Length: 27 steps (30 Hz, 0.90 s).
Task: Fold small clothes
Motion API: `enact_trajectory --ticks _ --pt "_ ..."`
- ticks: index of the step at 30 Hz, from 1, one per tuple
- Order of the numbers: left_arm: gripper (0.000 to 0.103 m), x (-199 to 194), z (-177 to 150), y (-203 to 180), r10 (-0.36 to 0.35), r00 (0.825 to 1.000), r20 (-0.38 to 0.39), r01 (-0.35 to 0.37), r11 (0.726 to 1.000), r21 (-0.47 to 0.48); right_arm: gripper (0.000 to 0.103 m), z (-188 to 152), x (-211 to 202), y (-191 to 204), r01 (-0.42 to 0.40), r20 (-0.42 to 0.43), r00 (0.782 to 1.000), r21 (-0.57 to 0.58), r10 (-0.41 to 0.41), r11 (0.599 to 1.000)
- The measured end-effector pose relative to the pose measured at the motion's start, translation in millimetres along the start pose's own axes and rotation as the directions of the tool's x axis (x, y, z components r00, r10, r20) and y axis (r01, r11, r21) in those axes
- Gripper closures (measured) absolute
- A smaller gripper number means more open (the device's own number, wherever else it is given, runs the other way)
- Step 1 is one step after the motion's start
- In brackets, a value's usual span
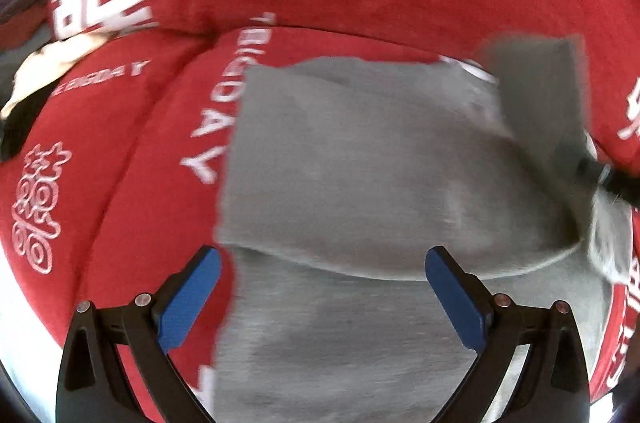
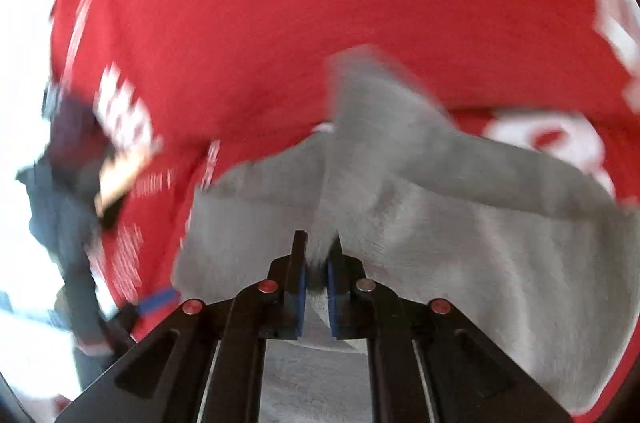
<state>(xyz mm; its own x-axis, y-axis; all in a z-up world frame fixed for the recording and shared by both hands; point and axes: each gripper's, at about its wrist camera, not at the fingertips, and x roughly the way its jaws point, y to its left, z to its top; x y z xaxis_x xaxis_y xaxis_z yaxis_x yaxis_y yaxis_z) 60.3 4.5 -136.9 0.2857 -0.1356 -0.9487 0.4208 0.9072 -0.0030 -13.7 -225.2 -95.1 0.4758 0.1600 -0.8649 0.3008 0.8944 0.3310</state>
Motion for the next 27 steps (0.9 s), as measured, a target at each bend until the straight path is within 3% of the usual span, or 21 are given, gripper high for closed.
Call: enact_trajectory --ticks 4,5,7,8,9,10,15,18,21,23,25,26,27 --pt "0.0 0 1 22 0.006 1.0 -0.005 -0.006 0.999 -0.033 0.093 -15 45 16 0.043 -0.125 0.99 -0.152 -0.063 0.987" --pt "0.0 0 2 24 -0.002 1.0 -0.009 0.002 1.0 -0.031 0.089 -21 55 19 0.059 -0.158 0.983 -0.177 -0.088 0.982" --pt "0.0 0 4 25 -0.028 1.0 -0.01 0.028 0.999 -0.022 0.087 -30 57 17 0.082 -0.174 0.978 -0.199 -0.117 0.977" --pt "0.0 0 5 23 -0.044 0.999 -0.009 0.044 0.999 -0.018 0.074 -30 55 20 0.077 -0.167 0.98 -0.198 -0.111 0.977" --pt "0.0 0 7 20 -0.071 0.997 -0.012 0.071 0.997 -0.016 0.063 -32 50 18 0.071 -0.163 0.981 -0.185 -0.102 0.98" --pt "0.0 2 10 17 -0.099 0.995 -0.017 0.099 0.995 -0.017 0.041 -31 45 17 0.065 -0.157 0.983 -0.167 -0.092 0.984" --pt "0.001 11 19 -11 -0.269 0.961 -0.071 0.267 0.963 -0.032 0.038 -46 6 -20 0.03 -0.13 0.991 0.045 -0.024 0.999" --pt "0.001 25 23 -25 -0.325 0.939 -0.115 0.32 0.945 -0.064 0.038 -62 -17 -50 0.034 -0.106 0.994 0.179 -0.015 0.983" --pt "0.013 32 26 -31 -0.35 0.927 -0.134 0.339 0.936 -0.097 0.038 -83 -44 -83 0.061 -0.069 0.997 0.296 -0.042 0.953" --pt "0.014 33 27 -33 -0.351 0.927 -0.131 0.339 0.935 -0.102 0.038 -98 -63 -106 0.082 -0.044 0.997 0.376 -0.071 0.923" --pt "0.036 34 30 -33 -0.372 0.918 -0.137 0.358 0.926 -0.12 0.038 -109 -77 -124 0.091 -0.028 0.996 0.438 -0.087 0.894" --pt "0.042 35 31 -34 -0.367 0.919 -0.144 0.351 0.928 -0.123 0.038 -114 -82 -133 0.09 -0.021 0.996 0.468 -0.091 0.879" --pt "0.059 36 32 -34 -0.365 0.92 -0.145 0.349 0.929 -0.124 0.038 -119 -86 -139 0.086 -0.015 0.996 0.495 -0.09 0.865"
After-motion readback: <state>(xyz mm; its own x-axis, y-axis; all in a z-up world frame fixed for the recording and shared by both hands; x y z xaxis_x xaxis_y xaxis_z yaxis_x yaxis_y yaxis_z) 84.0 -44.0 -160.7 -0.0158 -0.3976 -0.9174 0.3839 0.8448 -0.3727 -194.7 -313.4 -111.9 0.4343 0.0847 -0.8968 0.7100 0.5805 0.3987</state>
